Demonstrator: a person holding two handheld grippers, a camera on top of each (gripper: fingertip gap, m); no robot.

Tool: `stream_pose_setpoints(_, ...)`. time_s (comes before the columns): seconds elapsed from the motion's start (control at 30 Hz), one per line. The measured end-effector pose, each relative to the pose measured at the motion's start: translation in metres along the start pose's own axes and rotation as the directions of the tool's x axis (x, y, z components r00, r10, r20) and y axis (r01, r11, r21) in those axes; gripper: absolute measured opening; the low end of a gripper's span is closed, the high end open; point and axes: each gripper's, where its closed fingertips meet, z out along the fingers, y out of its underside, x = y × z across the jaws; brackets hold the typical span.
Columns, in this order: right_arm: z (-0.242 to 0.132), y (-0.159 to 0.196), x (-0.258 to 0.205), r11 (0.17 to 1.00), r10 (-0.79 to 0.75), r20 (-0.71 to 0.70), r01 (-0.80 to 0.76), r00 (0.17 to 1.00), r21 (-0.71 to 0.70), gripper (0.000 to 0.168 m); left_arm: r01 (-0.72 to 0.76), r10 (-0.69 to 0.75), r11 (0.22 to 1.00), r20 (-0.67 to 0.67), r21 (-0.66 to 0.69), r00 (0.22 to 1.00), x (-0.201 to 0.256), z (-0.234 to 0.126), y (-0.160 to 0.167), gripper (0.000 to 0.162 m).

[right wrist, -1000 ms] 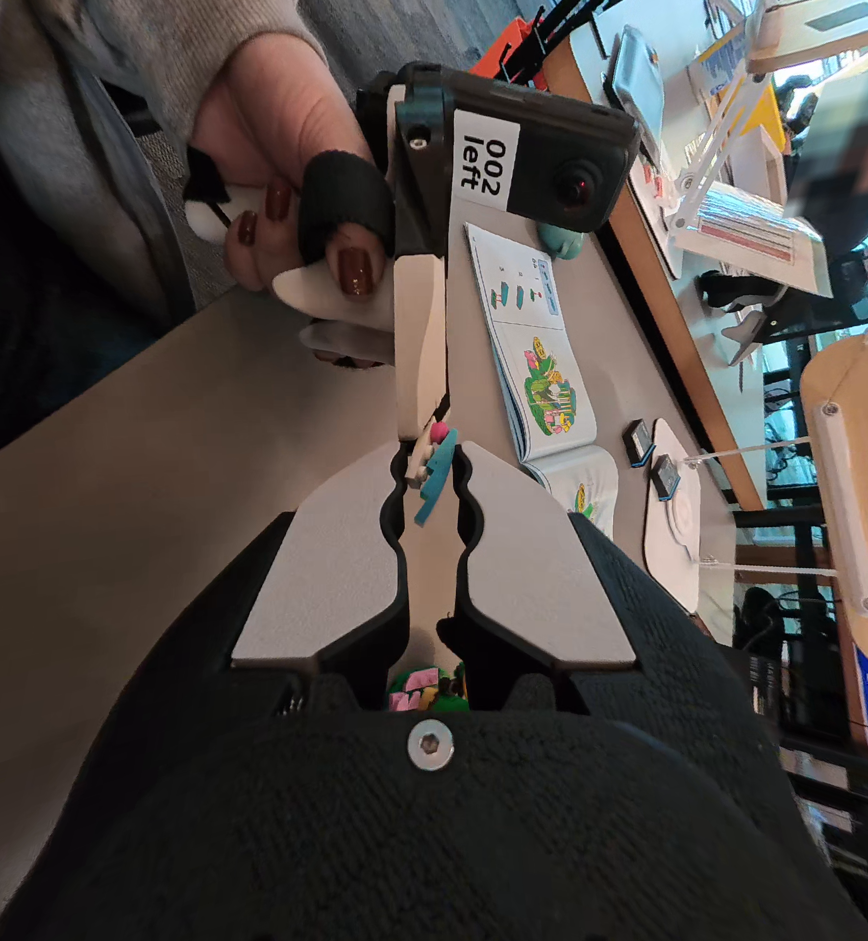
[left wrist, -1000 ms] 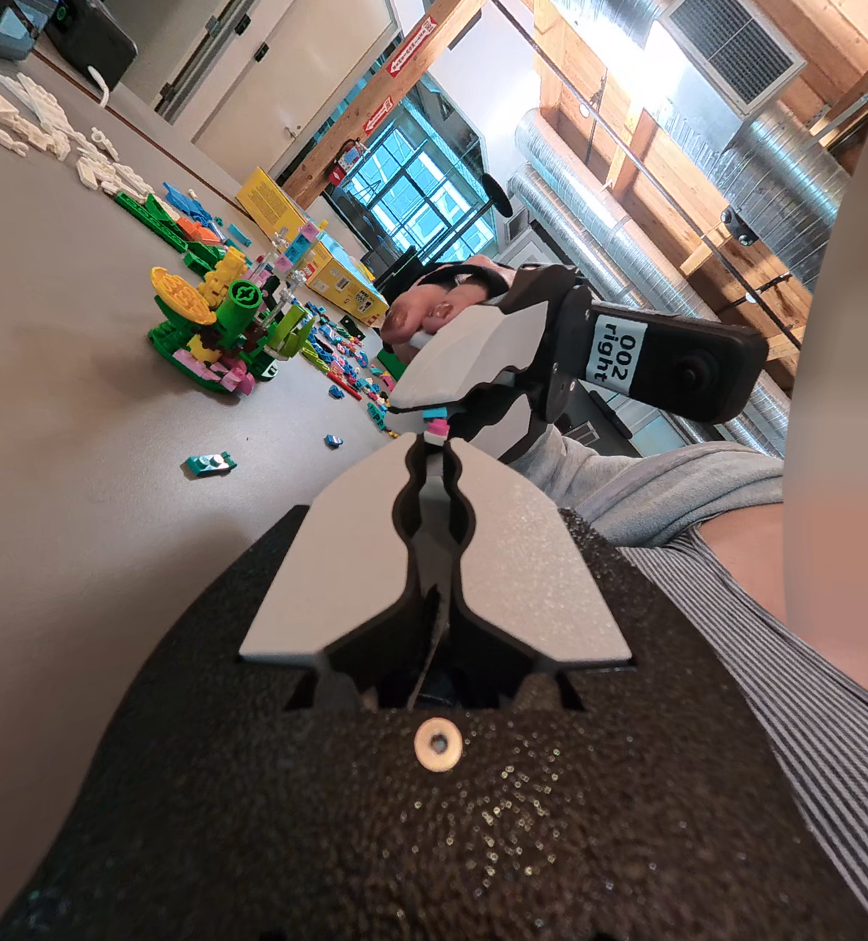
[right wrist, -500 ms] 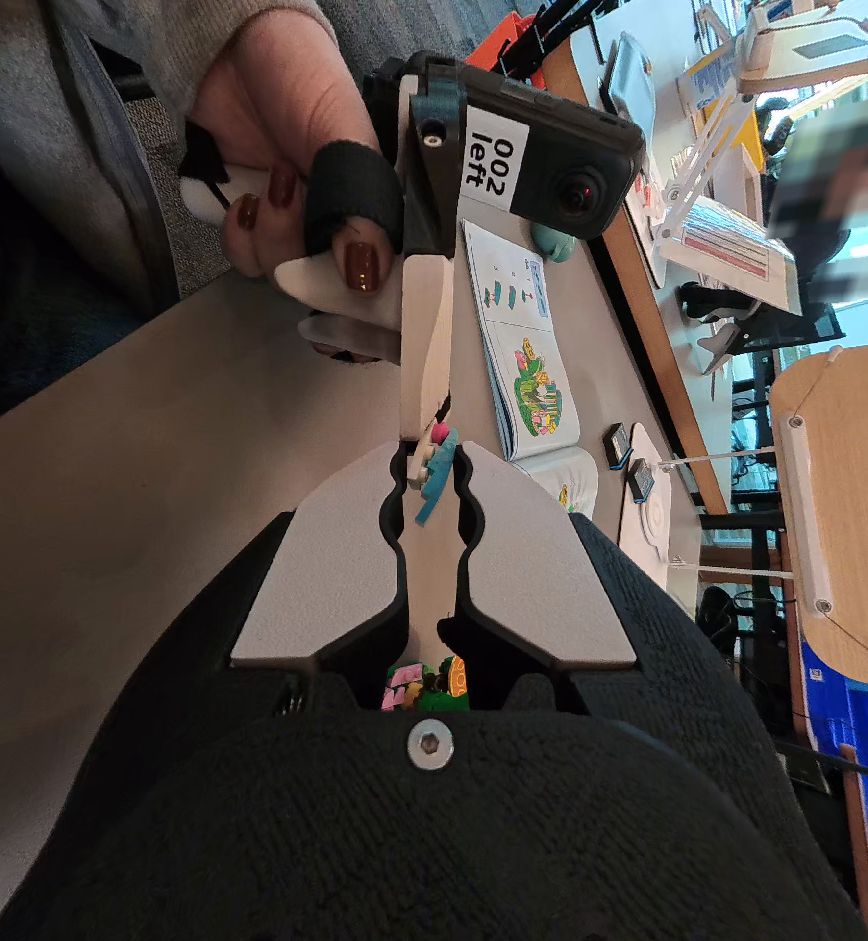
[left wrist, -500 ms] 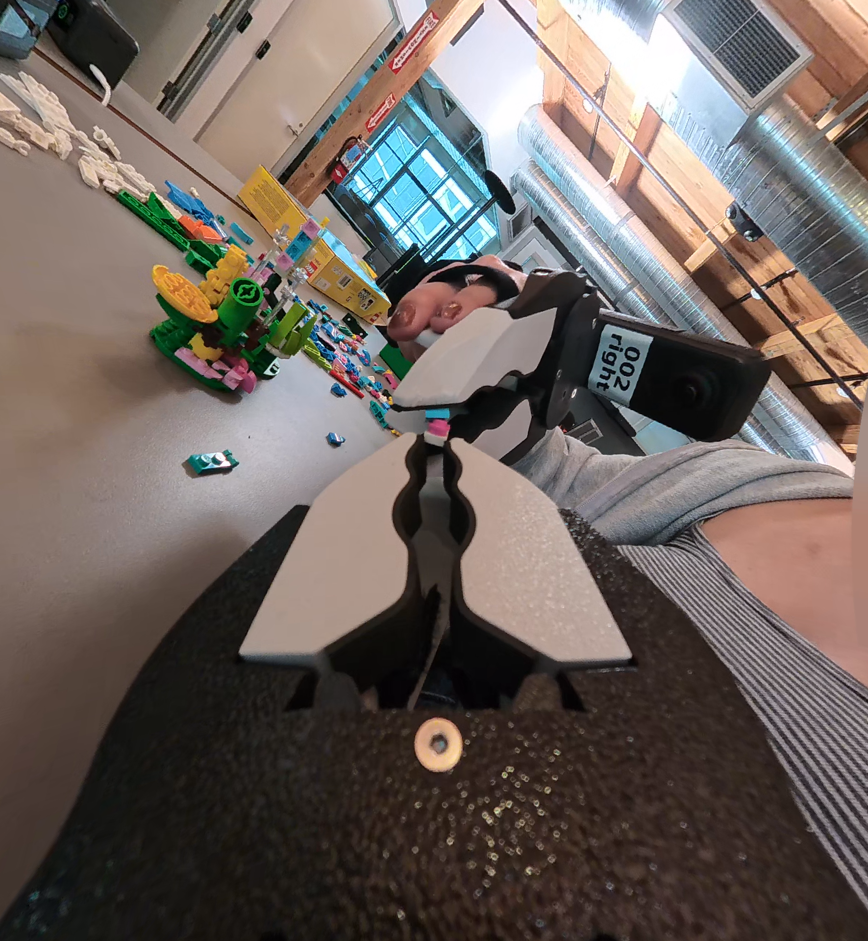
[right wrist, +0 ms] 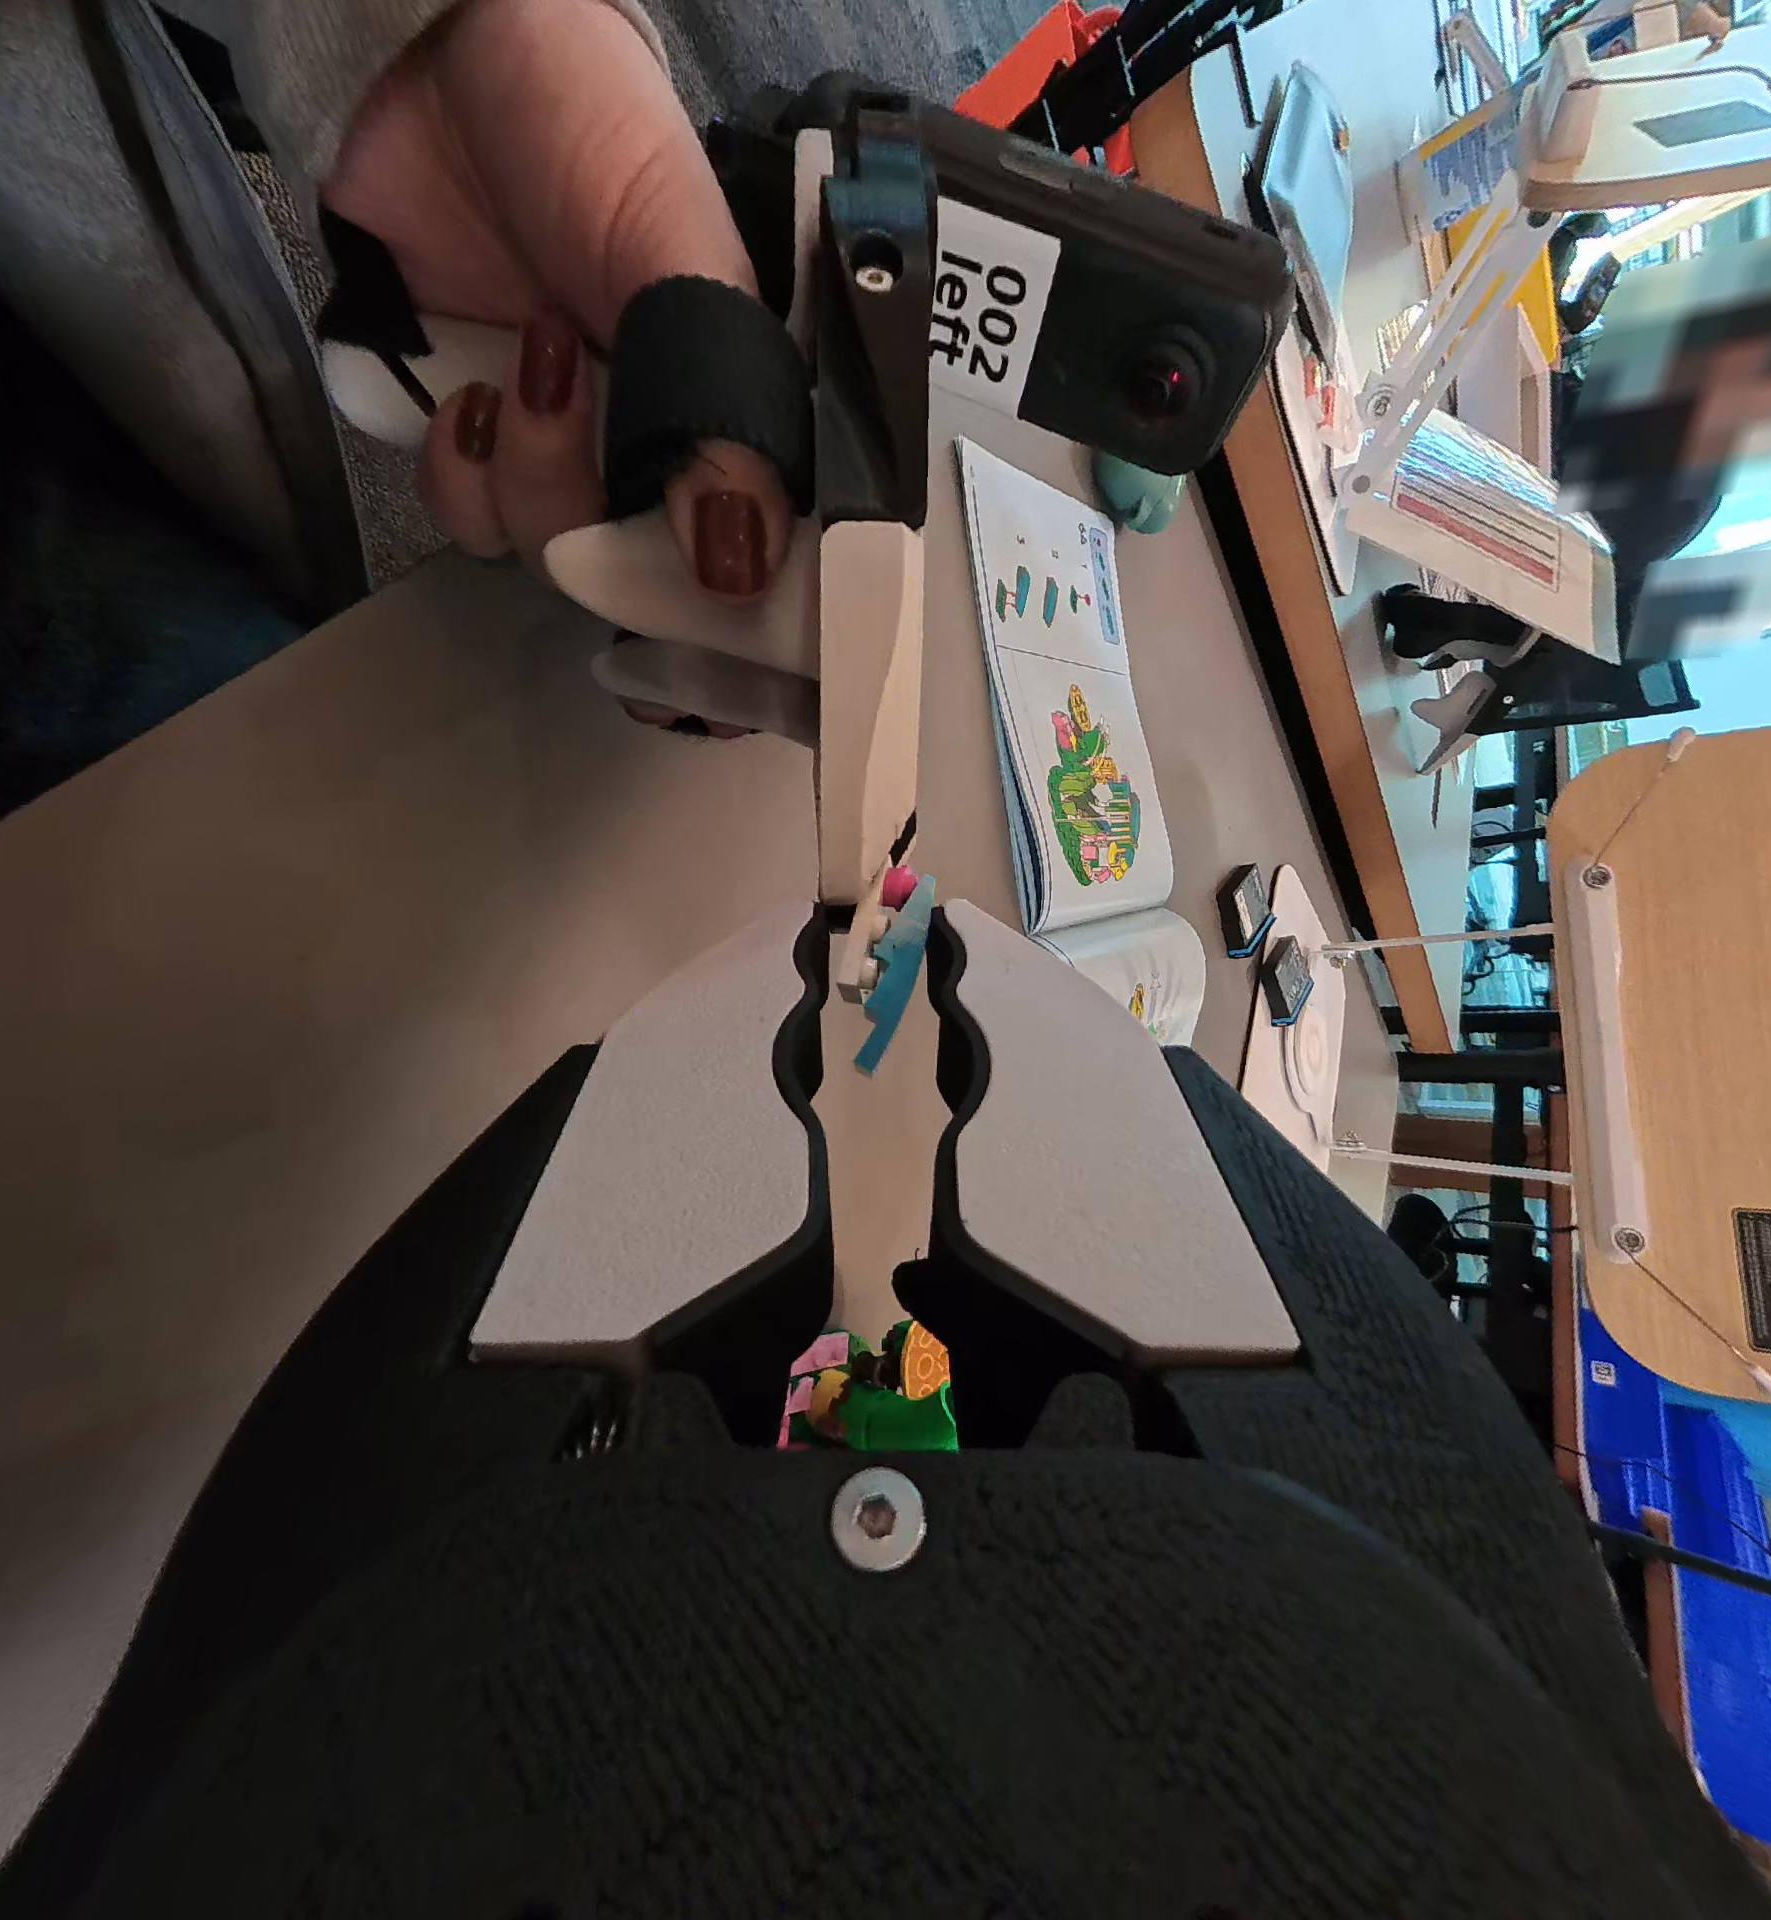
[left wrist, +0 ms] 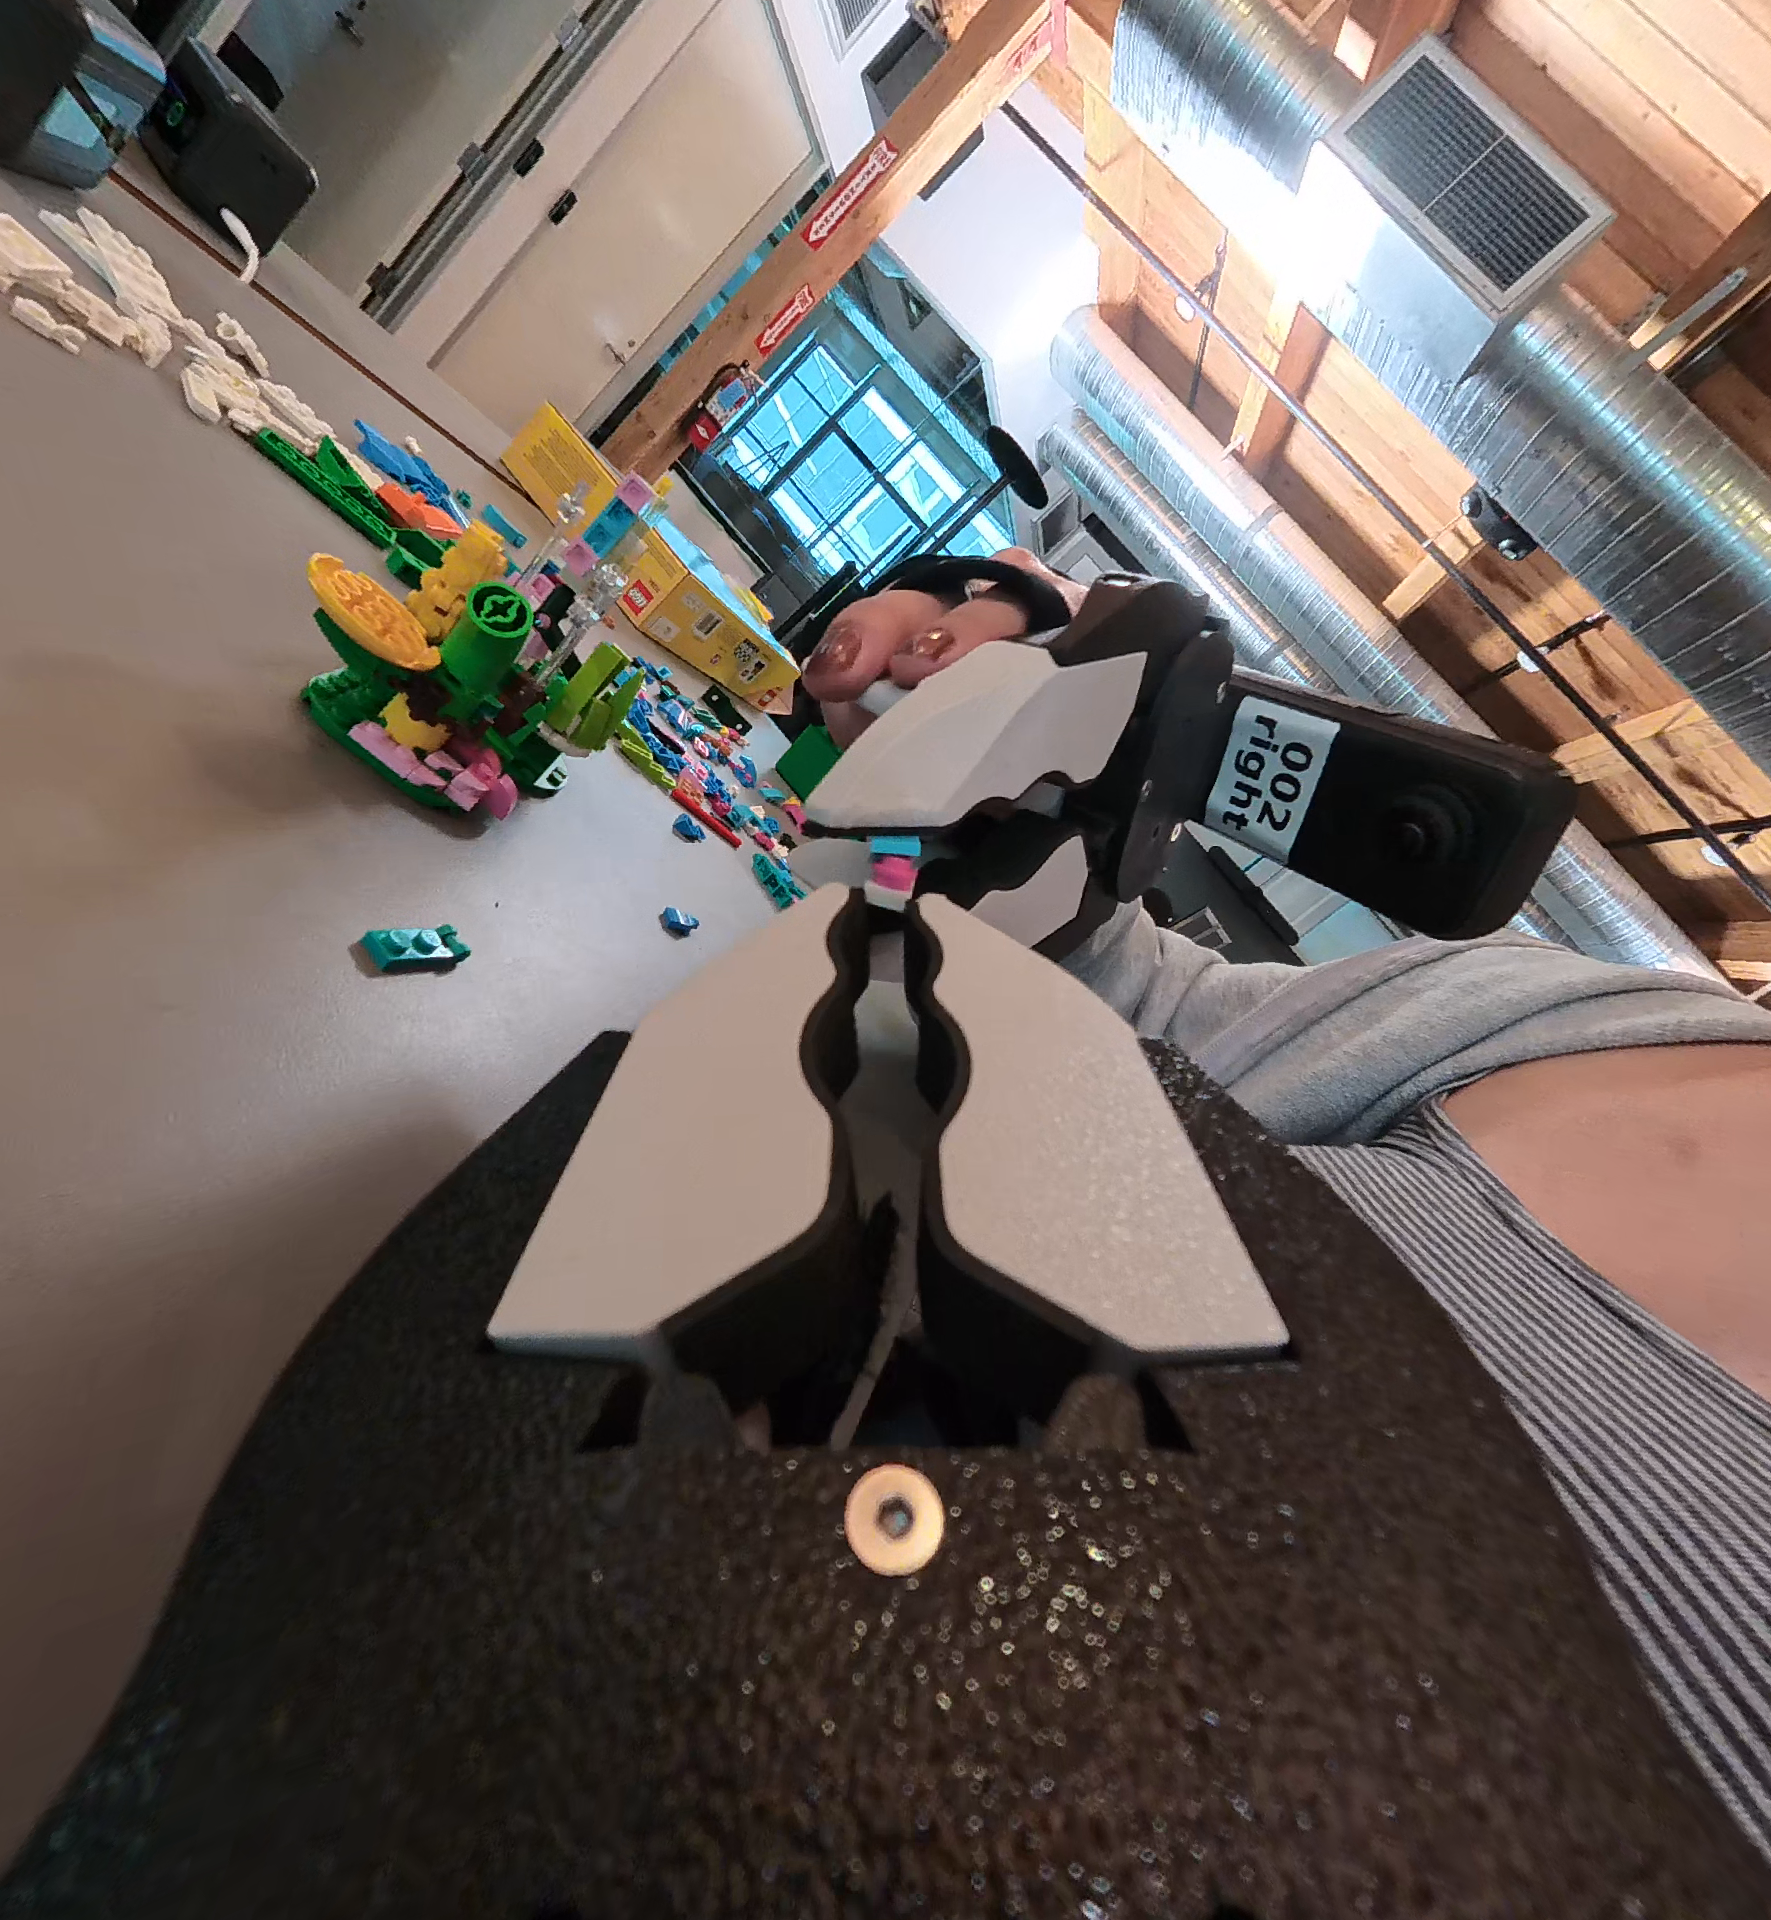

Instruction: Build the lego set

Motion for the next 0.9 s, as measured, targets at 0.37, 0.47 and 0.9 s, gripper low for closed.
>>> stream_pose_setpoints(0.37, -0.0003, -0.0006, -0.0012, 1.0, 0.017, 0.001, -0.017, 1.0, 0.014, 0.016, 0.017, -0.017, 1.0, -0.015, -0.011, 1.0, 0.0006, 0.0002, 0.0009, 0.006)
stream_pose_setpoints(0.47, -0.0004, -0.0009, -0.0015, 0.999, 0.029, 0.004, -0.029, 1.0, 0.023, 0.016, 0.017, -0.017, 1.0, -0.018, -0.012, 1.0, 0.0009, 0.0002, 0.0009, 0.006)
stream_pose_setpoints(0.9, -0.0007, -0.003, -0.0018, 0.993, 0.092, 0.013, -0.092, 0.996, 0.071, 0.016, 0.015, -0.015, 1.0, -0.027, -0.008, 1.0, 0.0024, 0.0002, 0.0001, 0.006)
